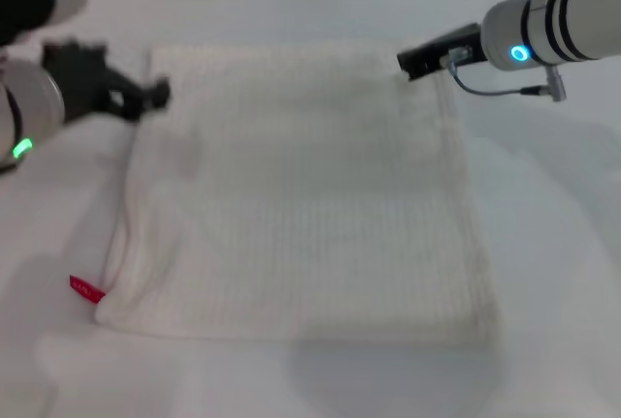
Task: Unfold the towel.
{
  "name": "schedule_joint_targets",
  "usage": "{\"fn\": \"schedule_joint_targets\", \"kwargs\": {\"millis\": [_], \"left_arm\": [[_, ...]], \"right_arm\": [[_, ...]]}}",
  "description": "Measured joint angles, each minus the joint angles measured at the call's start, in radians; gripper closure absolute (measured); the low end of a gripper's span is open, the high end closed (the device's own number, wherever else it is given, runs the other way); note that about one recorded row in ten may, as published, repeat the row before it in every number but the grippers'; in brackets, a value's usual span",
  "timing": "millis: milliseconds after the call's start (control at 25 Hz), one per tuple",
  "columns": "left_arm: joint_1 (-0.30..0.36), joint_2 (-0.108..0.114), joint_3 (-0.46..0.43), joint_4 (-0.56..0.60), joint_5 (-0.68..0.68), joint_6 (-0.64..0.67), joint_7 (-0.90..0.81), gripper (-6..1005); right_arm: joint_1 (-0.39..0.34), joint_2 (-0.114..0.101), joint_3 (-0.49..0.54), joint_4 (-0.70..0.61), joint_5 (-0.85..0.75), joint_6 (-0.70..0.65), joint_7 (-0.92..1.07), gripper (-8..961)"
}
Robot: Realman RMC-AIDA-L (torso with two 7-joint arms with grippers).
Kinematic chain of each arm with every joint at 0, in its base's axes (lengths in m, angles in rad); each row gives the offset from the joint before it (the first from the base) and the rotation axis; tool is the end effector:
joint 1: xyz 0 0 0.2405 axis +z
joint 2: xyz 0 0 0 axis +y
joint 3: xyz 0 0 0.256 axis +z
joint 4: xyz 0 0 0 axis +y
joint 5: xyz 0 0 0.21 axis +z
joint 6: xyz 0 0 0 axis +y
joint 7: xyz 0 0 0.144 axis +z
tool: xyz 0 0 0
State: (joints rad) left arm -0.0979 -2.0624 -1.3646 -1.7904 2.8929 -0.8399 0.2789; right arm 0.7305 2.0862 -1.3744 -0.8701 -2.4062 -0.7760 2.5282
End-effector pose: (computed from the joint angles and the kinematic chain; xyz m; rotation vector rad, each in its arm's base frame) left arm -0.1818 0.3285 0.0225 -2.0910 -0.5990 0.0405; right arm 0.1893 0.4386 -0.0386 -2.2965 0.9321 0.0434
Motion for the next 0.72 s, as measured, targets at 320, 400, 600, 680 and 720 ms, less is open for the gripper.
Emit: {"fn": "schedule_joint_targets", "kwargs": {"millis": [320,400,600,680,720], "left_arm": [[0.083,-0.007,-0.040,0.267,-0.007,0.748,0.058,241],[0.114,-0.009,-0.047,0.383,-0.013,0.999,-0.007,237],[0.148,-0.007,-0.046,0.590,-0.033,1.414,-0.169,237],[0.149,-0.006,-0.048,0.657,-0.038,1.525,-0.211,237],[0.146,-0.006,-0.050,0.712,-0.042,1.592,-0.233,237]], "right_arm": [[-0.415,-0.005,-0.436,-0.409,0.055,0.575,-0.114,954],[-0.526,-0.005,-0.594,-0.415,0.041,0.911,-0.147,954],[-0.587,-0.004,-0.769,-0.274,0.002,1.301,-0.085,954],[-0.569,-0.006,-0.907,-0.075,-0.004,1.637,0.005,954],[-0.569,-0.006,-0.907,-0.075,-0.004,1.637,0.005,954]]}}
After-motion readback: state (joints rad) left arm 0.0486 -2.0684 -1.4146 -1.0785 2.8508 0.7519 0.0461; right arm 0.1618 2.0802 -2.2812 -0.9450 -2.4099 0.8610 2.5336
